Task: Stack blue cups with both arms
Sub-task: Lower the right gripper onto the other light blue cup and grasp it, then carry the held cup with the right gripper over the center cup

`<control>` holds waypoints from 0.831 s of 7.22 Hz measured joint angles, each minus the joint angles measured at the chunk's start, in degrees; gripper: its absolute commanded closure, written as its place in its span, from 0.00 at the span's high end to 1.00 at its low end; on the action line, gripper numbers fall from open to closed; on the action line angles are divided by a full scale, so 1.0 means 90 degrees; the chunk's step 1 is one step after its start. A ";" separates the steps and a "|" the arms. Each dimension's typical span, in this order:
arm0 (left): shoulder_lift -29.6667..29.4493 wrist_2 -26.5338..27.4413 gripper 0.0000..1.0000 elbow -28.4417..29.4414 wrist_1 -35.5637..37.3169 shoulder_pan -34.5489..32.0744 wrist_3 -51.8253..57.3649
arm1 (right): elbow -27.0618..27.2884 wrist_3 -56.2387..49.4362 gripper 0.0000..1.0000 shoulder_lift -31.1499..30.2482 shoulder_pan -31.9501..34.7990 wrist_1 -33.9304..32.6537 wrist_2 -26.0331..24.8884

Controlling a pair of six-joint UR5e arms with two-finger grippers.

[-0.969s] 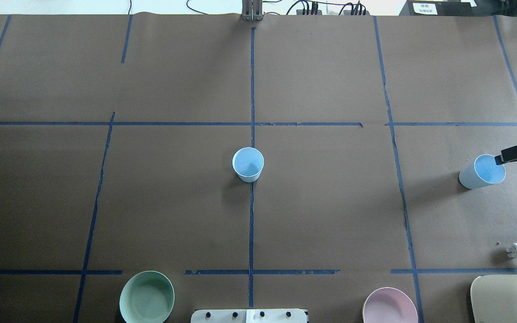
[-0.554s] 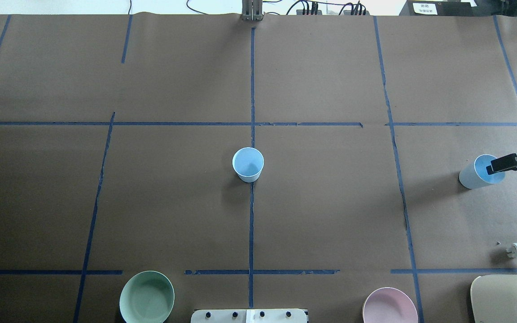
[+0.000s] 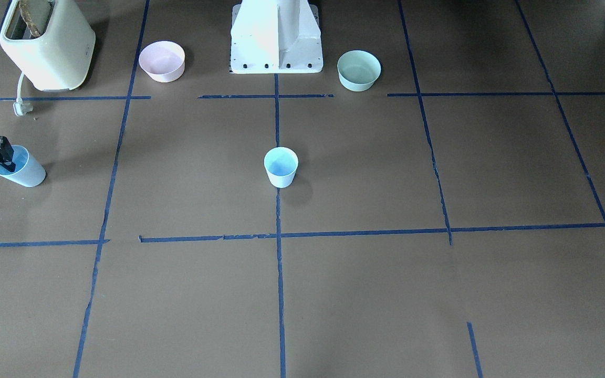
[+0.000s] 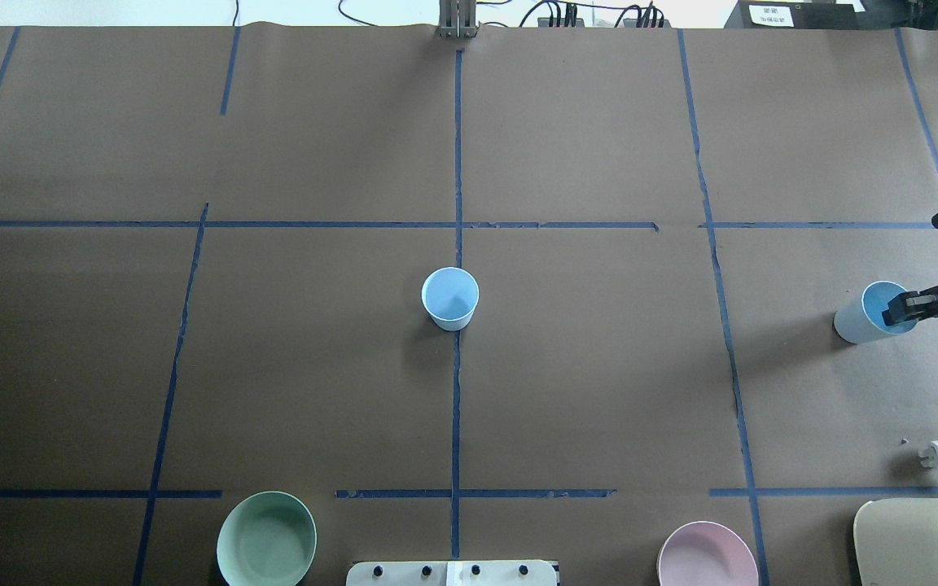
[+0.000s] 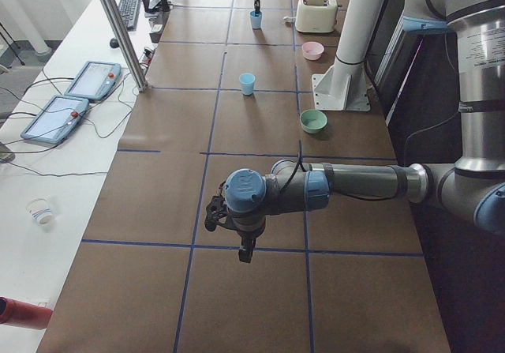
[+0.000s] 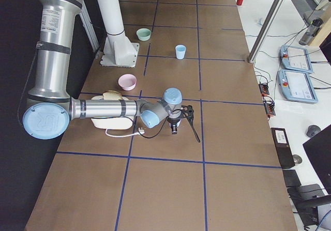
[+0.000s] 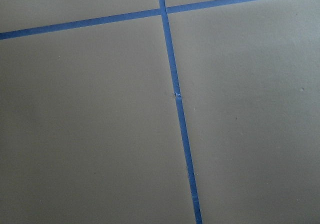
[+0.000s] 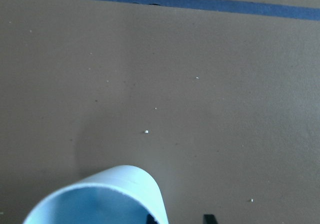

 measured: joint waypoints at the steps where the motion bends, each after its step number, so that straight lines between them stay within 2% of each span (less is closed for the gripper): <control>1: 0.0000 0.0002 1.00 0.0003 0.0000 0.0000 0.0000 | 0.0106 0.0079 0.00 0.0013 -0.0005 -0.0024 0.0058; 3: 0.0000 0.0009 1.00 0.0001 0.0000 0.0000 -0.0002 | 0.0425 0.0610 0.00 0.0139 -0.0027 -0.0091 0.0224; 4: 0.0000 0.0009 1.00 0.0002 0.0000 0.0000 -0.0022 | 0.0532 0.1103 0.00 0.0412 -0.0125 -0.0164 0.0274; 6: 0.0000 0.0044 1.00 0.0003 0.0000 0.0000 -0.0263 | 0.0754 0.2183 0.00 0.1471 -0.0557 -0.1006 0.0202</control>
